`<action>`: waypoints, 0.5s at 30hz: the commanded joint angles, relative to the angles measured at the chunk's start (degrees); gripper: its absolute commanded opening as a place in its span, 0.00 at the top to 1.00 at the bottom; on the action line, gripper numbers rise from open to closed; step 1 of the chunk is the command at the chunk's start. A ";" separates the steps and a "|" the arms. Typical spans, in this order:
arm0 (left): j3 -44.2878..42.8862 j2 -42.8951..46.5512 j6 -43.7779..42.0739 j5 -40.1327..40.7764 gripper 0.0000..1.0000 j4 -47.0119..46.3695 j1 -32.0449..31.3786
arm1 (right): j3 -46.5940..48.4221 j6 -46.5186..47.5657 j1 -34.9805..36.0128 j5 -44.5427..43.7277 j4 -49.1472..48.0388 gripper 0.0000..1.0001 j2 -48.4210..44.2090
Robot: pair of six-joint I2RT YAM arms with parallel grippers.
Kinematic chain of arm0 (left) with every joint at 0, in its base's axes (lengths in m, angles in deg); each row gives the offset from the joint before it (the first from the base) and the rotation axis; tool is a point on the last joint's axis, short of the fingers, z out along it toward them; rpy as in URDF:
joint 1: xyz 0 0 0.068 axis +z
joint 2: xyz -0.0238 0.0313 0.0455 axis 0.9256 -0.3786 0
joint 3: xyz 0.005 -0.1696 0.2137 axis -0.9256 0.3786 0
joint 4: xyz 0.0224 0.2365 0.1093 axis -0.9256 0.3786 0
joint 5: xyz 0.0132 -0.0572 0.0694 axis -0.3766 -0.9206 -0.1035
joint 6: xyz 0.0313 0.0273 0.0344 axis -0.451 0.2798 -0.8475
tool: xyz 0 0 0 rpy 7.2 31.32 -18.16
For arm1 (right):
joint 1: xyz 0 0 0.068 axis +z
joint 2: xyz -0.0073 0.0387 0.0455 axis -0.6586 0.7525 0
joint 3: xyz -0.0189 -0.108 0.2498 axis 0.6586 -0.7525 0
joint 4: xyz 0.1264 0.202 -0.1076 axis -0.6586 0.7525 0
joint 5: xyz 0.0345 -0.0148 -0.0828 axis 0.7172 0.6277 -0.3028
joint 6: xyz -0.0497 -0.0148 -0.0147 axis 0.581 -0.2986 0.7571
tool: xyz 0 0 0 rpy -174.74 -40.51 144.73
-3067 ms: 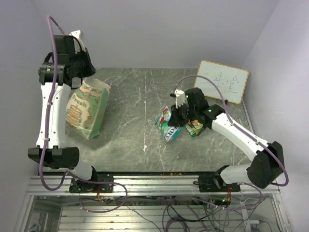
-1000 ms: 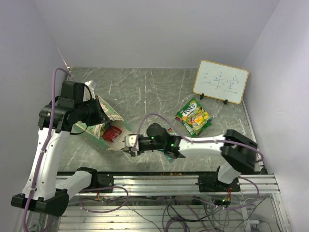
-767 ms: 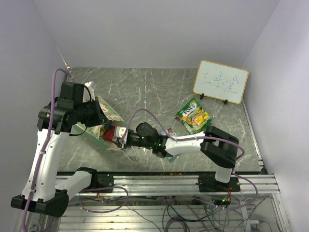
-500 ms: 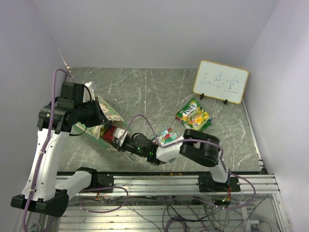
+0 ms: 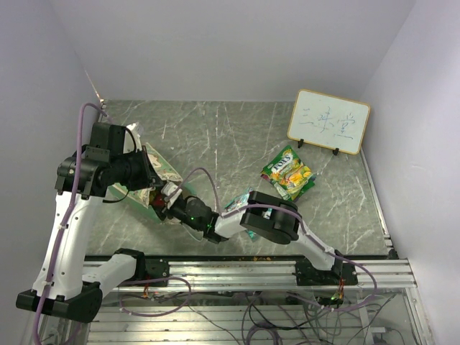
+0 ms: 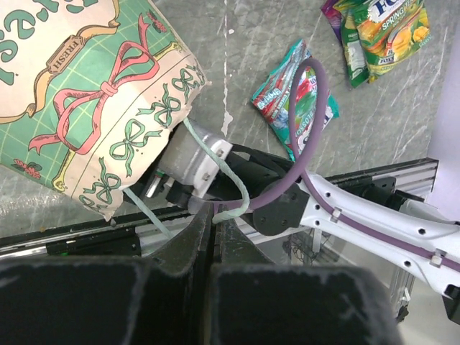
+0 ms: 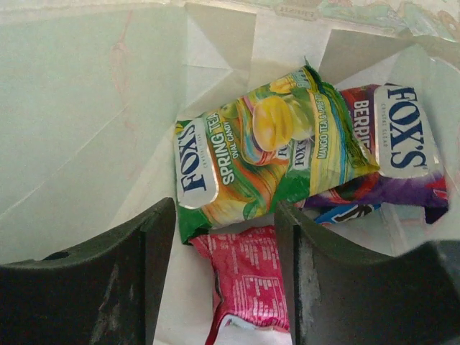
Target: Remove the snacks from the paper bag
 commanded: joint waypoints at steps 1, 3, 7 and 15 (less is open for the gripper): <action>-1.58 1.05 0.64 -2.26 0.93 0.39 -0.22 | 3.58 4.65 -0.74 1.00 -2.23 0.41 3.05; -1.34 1.76 0.85 -1.98 0.93 0.70 -0.22 | 3.94 9.24 -1.65 3.82 -2.89 0.38 3.48; -0.66 3.07 1.70 -1.75 0.93 1.19 -0.23 | 2.43 19.06 -3.45 11.70 -4.97 0.33 3.03; -1.44 2.90 1.99 -1.22 0.93 0.84 -0.18 | 5.00 26.00 -7.19 23.73 -3.17 0.26 3.86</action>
